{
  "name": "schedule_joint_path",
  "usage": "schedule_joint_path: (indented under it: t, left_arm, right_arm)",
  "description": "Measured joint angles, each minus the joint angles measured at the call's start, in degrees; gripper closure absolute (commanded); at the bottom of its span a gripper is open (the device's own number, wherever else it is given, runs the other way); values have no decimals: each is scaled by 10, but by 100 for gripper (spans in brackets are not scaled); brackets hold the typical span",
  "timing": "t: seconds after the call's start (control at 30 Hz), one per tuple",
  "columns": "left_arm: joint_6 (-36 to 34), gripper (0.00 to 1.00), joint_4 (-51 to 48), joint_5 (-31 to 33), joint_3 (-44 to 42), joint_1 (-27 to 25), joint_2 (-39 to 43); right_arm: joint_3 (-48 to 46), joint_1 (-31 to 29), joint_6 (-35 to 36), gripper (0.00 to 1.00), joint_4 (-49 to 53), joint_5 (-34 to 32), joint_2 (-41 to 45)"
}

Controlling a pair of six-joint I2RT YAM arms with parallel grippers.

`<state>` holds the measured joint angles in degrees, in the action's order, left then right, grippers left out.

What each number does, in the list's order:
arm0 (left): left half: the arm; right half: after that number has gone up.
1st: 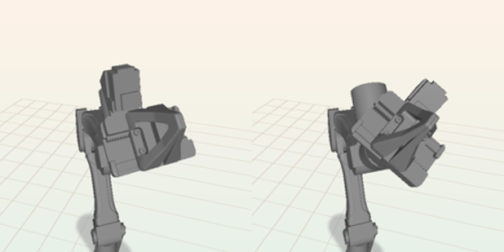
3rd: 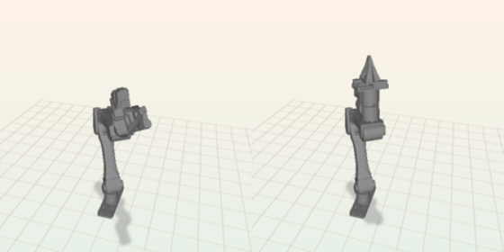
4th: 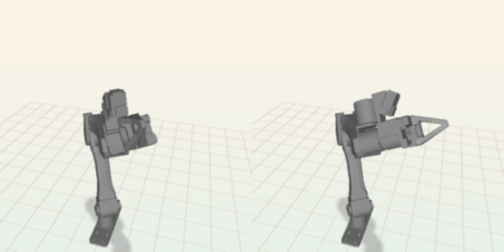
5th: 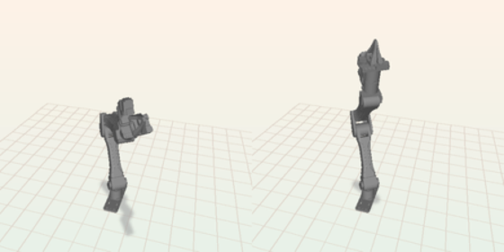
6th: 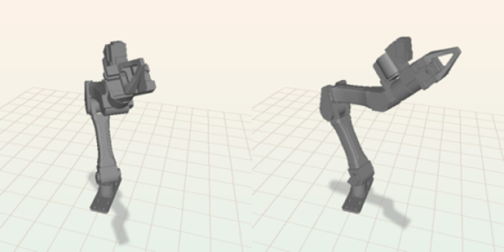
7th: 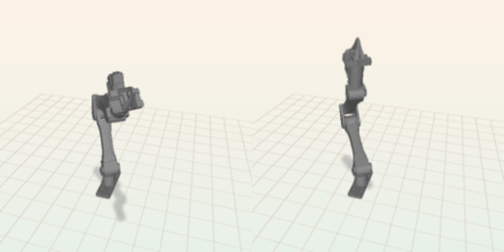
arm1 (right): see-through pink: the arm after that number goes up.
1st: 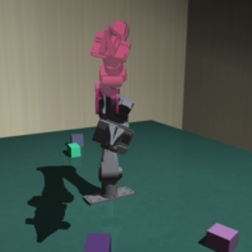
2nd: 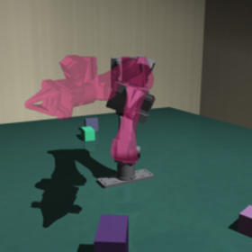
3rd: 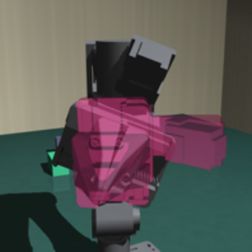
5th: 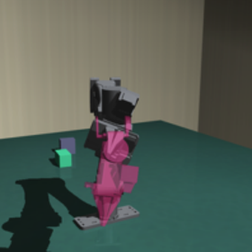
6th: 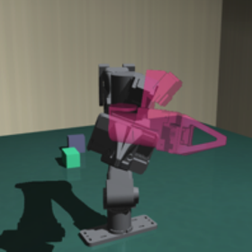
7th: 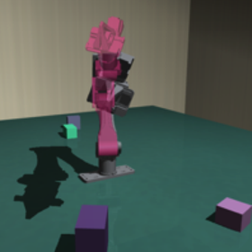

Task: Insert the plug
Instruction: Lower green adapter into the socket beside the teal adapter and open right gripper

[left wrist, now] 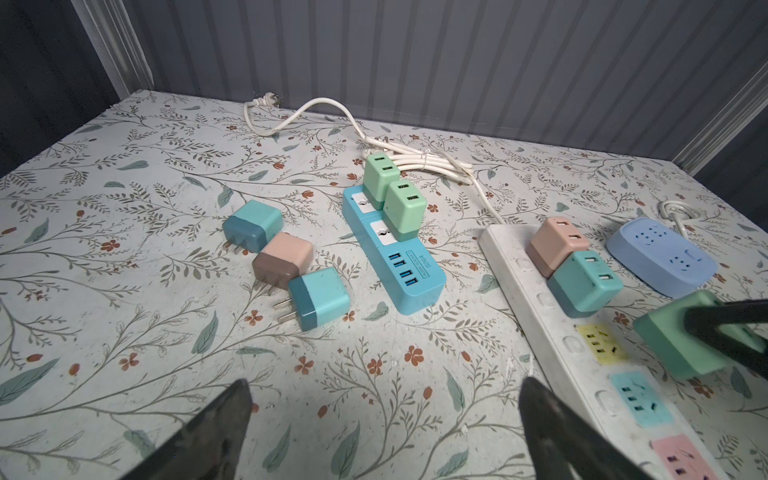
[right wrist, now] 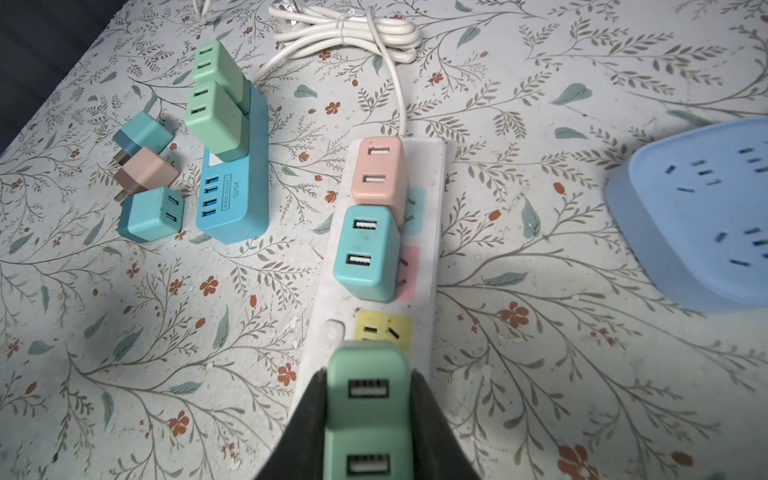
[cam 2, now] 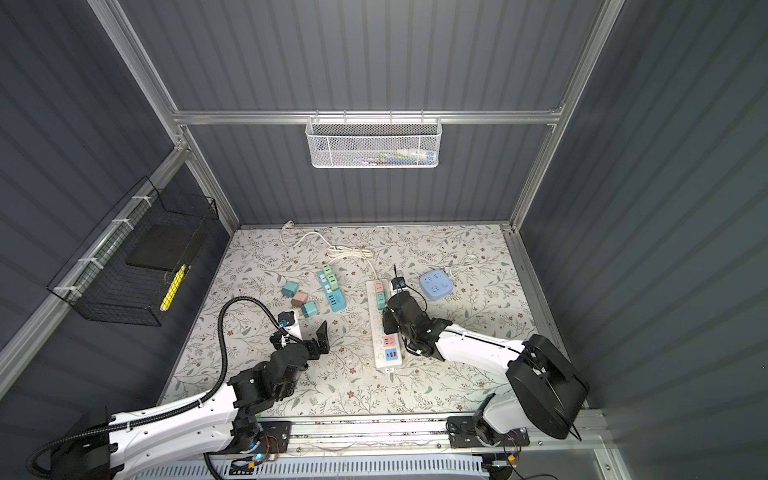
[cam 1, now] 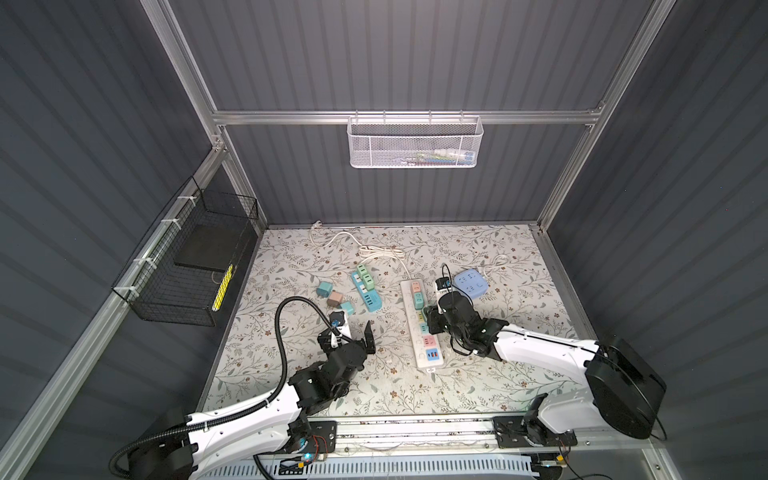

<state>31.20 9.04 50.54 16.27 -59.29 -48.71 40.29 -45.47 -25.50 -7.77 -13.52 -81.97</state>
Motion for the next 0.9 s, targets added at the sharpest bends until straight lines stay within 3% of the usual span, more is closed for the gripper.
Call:
schedule_joint_path:
  t: [0.47, 0.9]
  left_arm:
    - [-1, 0, 0, -7, 0, 0, 10]
    - [-12, 0, 2, -7, 0, 0, 15]
  right_arm:
    - [12, -5, -5, 82, -30, -16, -48]
    - [1, -18, -26, 82, -83, -76, -67]
